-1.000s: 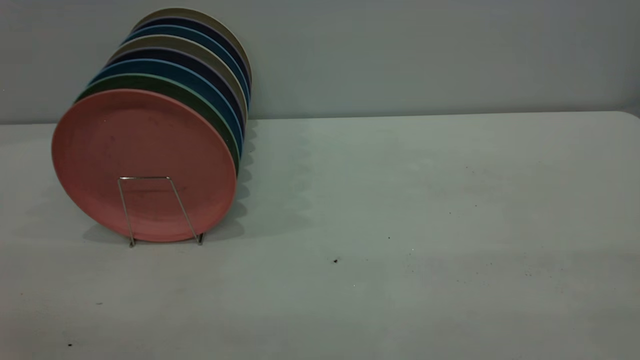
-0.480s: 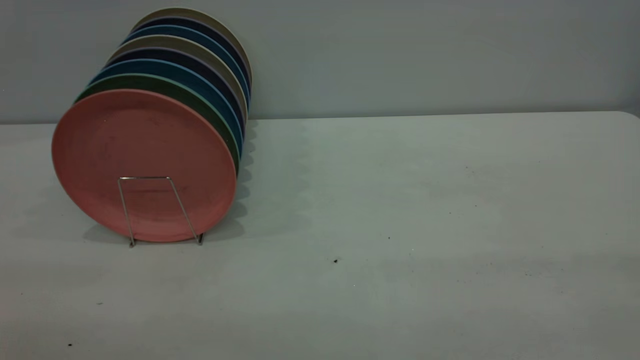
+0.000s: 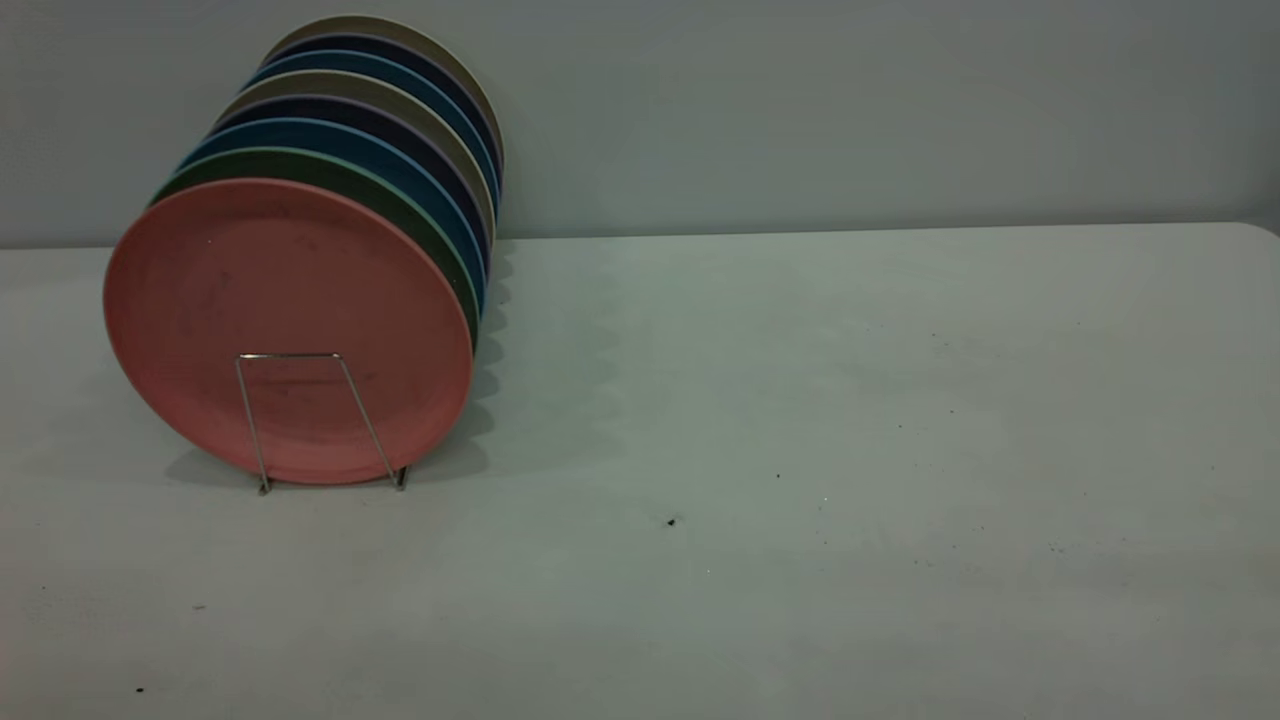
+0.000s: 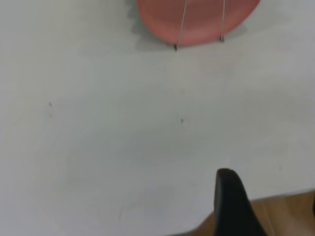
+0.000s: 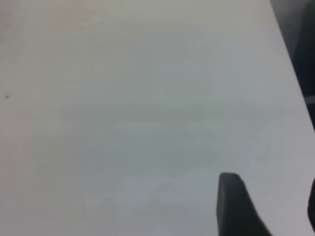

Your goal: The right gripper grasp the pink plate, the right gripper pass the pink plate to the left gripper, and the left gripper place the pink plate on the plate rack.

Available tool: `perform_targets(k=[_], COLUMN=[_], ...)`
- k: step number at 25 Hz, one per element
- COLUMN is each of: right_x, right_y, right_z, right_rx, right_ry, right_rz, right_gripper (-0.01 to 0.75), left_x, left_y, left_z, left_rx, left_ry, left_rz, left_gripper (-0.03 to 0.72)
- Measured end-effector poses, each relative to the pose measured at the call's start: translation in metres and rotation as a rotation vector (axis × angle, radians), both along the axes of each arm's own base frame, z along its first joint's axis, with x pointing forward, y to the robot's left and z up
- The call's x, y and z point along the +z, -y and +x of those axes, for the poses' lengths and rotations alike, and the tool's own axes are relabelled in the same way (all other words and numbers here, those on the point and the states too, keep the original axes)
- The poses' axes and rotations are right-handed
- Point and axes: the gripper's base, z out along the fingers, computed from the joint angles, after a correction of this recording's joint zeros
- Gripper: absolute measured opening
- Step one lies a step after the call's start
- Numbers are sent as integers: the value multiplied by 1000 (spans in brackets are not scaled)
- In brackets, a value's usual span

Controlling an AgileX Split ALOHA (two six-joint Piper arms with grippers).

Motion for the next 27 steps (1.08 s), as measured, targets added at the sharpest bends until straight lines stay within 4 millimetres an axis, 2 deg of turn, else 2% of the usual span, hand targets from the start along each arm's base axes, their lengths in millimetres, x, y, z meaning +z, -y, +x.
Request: perform_targets(k=[27], right_x=[0], right_y=[0], right_z=[0], right_rx=[6], right_ry=[3], right_rz=[0], right_gripper=[371], left_x=[-1], left_y=[0], left_z=[-2], left_rx=[-2], left_ry=[9], left_rz=[-2], left_gripper=[423])
